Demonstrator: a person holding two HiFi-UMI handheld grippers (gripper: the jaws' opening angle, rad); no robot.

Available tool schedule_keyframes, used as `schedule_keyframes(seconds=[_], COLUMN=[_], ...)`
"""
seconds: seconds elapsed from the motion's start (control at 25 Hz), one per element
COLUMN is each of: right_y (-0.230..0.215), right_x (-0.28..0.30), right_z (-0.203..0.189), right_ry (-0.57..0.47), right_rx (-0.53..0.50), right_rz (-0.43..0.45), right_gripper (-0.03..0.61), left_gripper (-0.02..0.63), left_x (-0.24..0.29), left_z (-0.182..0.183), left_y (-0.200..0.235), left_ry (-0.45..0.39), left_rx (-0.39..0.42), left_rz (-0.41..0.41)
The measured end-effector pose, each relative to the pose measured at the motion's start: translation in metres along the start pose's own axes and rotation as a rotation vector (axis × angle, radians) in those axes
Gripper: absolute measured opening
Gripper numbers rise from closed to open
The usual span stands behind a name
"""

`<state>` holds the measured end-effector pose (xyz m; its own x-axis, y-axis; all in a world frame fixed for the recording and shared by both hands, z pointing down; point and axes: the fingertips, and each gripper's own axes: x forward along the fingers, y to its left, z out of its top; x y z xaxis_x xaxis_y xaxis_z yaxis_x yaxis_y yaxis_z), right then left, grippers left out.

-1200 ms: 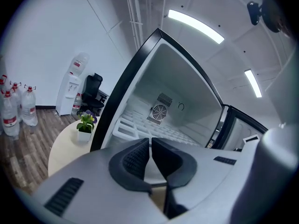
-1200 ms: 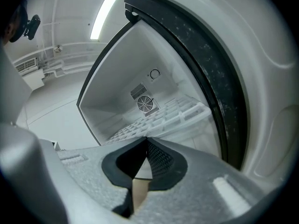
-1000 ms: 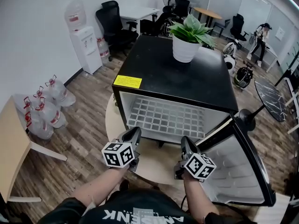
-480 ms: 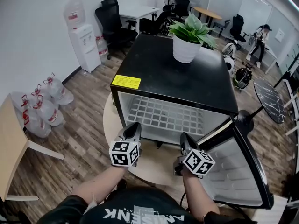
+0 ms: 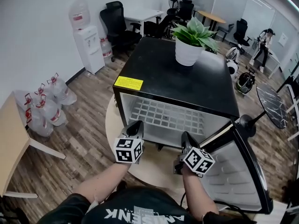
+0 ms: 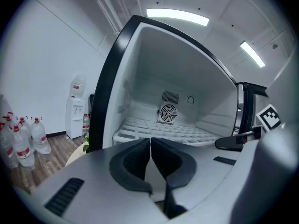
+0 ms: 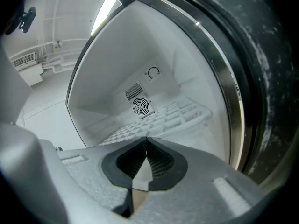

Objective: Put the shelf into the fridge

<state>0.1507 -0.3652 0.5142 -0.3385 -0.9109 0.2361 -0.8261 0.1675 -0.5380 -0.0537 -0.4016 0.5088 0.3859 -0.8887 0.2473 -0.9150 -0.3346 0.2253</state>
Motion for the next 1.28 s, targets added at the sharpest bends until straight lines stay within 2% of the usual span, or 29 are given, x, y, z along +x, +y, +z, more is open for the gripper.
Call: schedule_keyframes(seconds=[0.4,0.56,0.72,1.08,1.28], right_y=[-0.003,-0.003,-0.002,0.012,0.024], right_x=[0.005,0.007,0.007,-0.02,-0.04], right_z=[0.004,0.003,0.004,0.006,0.012], right_ry=[0.001,0.005,0.018,0.036,0.027], right_rx=[0.005,-0.018,-0.039,-0.125,-0.163], right_rz=[0.019,0.03,0.048,0.093,0.122], right_gripper=[0.008,0.008,0.008,0.008,0.008], left_gripper=[0.011,0.011,0.011,0.011,0.003], left_x=[0.006,0.003,-0.01,-0.045,-0.064], left_z=[0.002,-0.006,-0.01,-0.005,0.001], left_y=[0.0,0.003,0.003,-0.024,-0.046], left_ry=[0.01,0.044,0.031,0.003,0.0], left_rx=[-0.002,-0.044,-0.076,-0.005,0.063], left_rz=[0.014,0.01,0.012,-0.024,-0.093])
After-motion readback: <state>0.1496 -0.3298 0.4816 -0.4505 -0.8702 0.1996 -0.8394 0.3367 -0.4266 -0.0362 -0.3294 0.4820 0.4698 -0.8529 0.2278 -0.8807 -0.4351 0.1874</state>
